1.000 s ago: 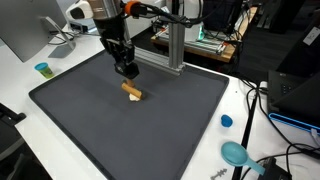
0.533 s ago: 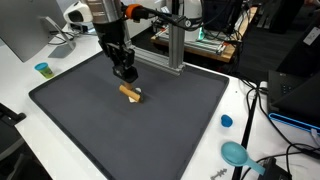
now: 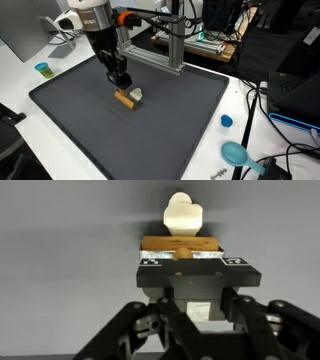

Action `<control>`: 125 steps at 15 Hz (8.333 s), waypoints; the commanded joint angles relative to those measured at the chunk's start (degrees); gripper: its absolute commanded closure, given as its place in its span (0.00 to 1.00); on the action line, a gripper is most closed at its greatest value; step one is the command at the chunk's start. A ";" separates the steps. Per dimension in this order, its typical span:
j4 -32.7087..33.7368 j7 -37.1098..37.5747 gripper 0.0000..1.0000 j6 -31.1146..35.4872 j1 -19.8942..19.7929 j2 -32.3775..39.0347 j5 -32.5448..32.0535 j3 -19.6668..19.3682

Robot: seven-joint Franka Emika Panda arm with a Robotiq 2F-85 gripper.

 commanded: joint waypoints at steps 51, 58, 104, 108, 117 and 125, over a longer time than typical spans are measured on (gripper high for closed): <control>0.74 -2.34 0.78 -7.68 0.20 0.87 0.37 -0.12; 4.39 -3.65 0.78 -11.18 -0.43 3.89 1.97 0.44; 1.12 -2.72 0.78 -3.90 0.48 0.82 0.88 -0.06; 1.56 -2.59 0.78 -2.74 0.37 1.79 1.13 -0.01; 4.25 -2.36 0.78 -0.23 -0.18 4.42 2.37 0.05; -6.30 -22.35 0.78 -2.61 -5.08 -13.99 5.03 2.57</control>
